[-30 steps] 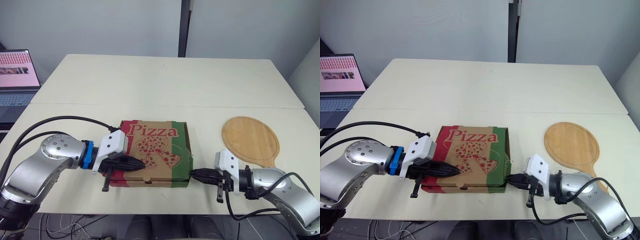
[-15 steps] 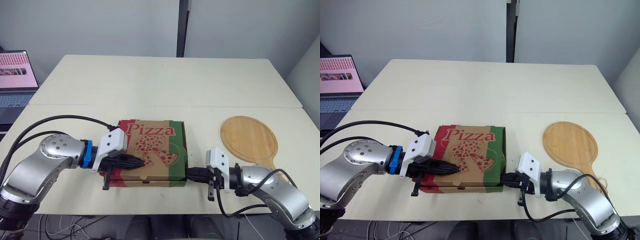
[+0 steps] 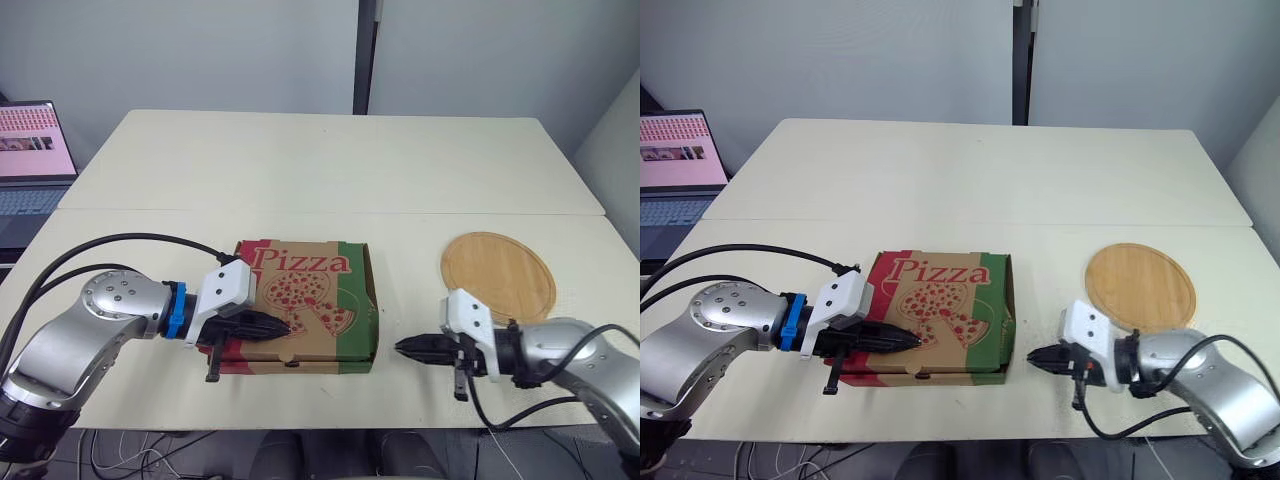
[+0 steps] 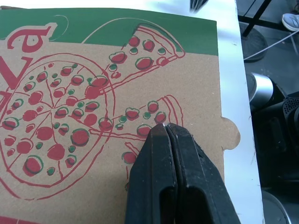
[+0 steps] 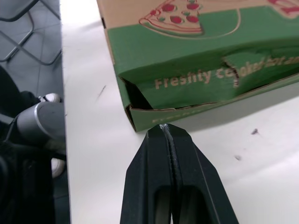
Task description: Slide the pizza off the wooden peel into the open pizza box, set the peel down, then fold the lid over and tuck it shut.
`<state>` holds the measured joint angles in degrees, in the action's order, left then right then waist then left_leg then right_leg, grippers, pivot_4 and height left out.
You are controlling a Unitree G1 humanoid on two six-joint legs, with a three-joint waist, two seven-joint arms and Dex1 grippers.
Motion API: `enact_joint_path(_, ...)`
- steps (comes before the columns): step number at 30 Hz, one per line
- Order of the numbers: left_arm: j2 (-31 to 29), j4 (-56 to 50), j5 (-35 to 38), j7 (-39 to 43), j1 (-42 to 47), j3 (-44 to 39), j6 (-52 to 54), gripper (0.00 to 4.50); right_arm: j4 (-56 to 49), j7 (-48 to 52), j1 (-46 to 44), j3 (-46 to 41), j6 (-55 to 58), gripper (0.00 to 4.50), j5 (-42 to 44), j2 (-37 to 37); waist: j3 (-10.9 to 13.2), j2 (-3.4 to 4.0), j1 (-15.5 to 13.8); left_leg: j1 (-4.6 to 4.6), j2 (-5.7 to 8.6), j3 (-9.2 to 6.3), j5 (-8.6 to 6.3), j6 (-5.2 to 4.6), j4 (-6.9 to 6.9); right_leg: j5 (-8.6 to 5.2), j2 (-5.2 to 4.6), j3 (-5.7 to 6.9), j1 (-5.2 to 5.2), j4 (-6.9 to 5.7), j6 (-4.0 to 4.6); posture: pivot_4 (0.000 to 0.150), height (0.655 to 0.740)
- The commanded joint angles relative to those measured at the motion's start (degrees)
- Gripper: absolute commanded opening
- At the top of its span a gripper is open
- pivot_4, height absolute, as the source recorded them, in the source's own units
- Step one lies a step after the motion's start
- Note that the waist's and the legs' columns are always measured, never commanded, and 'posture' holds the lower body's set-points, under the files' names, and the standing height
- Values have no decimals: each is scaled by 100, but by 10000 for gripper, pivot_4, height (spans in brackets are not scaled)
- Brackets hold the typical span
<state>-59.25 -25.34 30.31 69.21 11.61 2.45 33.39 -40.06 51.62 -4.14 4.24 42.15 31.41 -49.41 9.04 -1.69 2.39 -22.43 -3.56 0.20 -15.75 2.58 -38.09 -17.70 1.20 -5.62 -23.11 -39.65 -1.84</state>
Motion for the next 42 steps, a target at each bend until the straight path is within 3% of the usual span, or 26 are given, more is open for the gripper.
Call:
enact_joint_path(1,-39,5,-196,-25,-11,163,35,0,-133,-210,-395,-57,90,512,313,329,0,0,13,1,0,1,0,0,0,0,0,-2,0,0,0,1500,7332)
enact_joint_path(6,-7,82,-241,-50,63,181,-17,0,79,-633,-655,805,-35,512,-319,844,-1,-2,-5,-3,0,-4,0,0,1,0,1,2,-1,2,0,1500,7332)
enact_joint_path(12,-61,59,-144,-76,-19,-98,24,0,332,-584,-774,1276,-277,512,-750,948,-1,-1,-5,-5,1,-1,0,0,0,0,-2,2,-3,1,0,1500,7332)
enact_joint_path(19,-216,375,270,-316,-170,-1457,413,0,518,-542,-860,1520,-466,512,-1061,1013,0,-2,12,-5,-2,-2,0,0,0,0,0,3,-7,-1,1,1500,7332)
enact_joint_path(27,-894,1229,-250,237,-1179,-2454,-24,0,548,-450,-934,1452,-526,512,-1074,1037,2,0,46,-4,-1,3,0,0,4,-3,-7,7,-9,-1,4,1500,7332)
enact_joint_path(32,-671,641,-35,207,-1608,-2286,227,0,563,-424,-1011,1425,-496,512,-1052,1063,2,-1,21,-7,-1,3,0,1,4,-3,-12,10,-9,0,5,1500,7332)
enact_joint_path(42,-275,283,-18,-141,-1254,-1387,415,0,494,-450,-1089,1348,-312,512,-922,1114,2,-1,-29,-8,4,5,0,1,3,-3,-16,8,-8,1,5,1500,7332)
